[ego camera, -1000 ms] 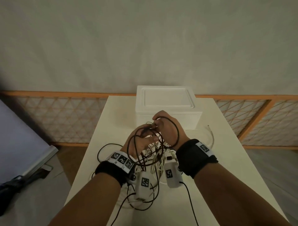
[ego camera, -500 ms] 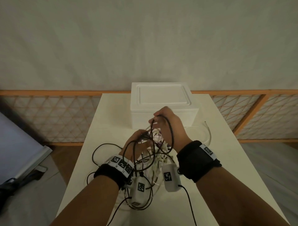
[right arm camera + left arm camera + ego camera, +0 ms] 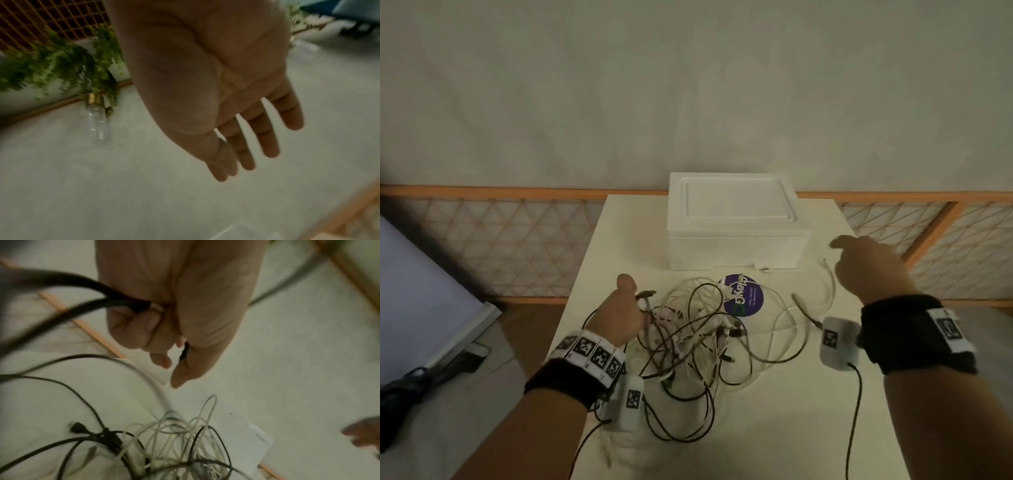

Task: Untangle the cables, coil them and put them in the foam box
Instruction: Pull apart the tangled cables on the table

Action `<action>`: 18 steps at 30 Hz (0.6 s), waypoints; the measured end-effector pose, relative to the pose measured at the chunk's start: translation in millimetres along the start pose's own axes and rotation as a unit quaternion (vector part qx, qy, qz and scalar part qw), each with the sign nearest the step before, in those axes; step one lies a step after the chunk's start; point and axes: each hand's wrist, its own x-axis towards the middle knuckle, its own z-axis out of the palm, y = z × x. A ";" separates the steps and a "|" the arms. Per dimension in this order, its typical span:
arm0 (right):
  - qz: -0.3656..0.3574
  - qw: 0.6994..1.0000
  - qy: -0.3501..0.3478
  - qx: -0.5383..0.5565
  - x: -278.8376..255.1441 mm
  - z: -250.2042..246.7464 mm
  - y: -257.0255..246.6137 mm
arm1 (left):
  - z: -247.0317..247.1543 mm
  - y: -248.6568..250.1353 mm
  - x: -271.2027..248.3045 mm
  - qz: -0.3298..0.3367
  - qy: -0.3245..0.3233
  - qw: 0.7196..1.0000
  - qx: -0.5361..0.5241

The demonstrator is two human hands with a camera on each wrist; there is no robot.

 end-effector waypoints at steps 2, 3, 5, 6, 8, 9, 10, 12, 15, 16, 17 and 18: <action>-0.078 0.992 -0.014 0.101 -17.9 7.4 -34.3 | -4.4 7.8 -4.7 0.004 -0.013 0.999 0.033; -0.133 0.981 -0.023 0.138 -28.8 9.7 -57.6 | -3.6 11.4 -3.8 0.012 -0.013 1.000 0.020; -0.231 0.952 -0.084 0.182 -62.5 10.8 -104.8 | -1.6 21.8 -8.7 0.021 -0.031 0.997 -0.069; -0.258 0.935 -0.140 0.198 -80.0 14.9 -123.2 | -2.8 28.8 -13.5 0.016 -0.049 0.988 -0.149; -0.278 0.909 -0.239 0.197 -105.6 30.8 -148.5 | -6.4 39.8 -23.3 -0.004 -0.079 0.938 -0.338; -0.287 0.904 -0.257 0.187 -112.8 40.5 -154.3 | -9.7 41.0 -26.2 -0.013 -0.089 0.907 -0.411; -0.296 0.903 -0.255 0.181 -117.0 47.8 -156.1 | -15.2 40.4 -29.0 -0.022 -0.094 0.883 -0.460; -0.297 0.898 -0.234 0.224 -117.3 51.3 -151.2 | -27.7 32.7 -34.1 -0.018 -0.087 0.846 -0.527; -0.293 0.901 -0.192 0.258 -103.6 35.2 -128.8 | -45.7 1.8 -33.7 -0.053 -0.010 0.779 -0.625; -0.277 0.910 -0.160 0.264 -96.9 25.9 -116.6 | -51.5 -16.2 -31.2 -0.081 0.024 0.746 -0.661; -0.252 0.921 -0.120 0.272 -89.3 14.7 -101.8 | -58.4 -35.6 -29.7 -0.109 0.060 0.714 -0.689; -0.228 0.931 -0.073 0.275 -82.2 3.7 -85.3 | -63.8 -54.9 -26.8 -0.140 0.093 0.687 -0.707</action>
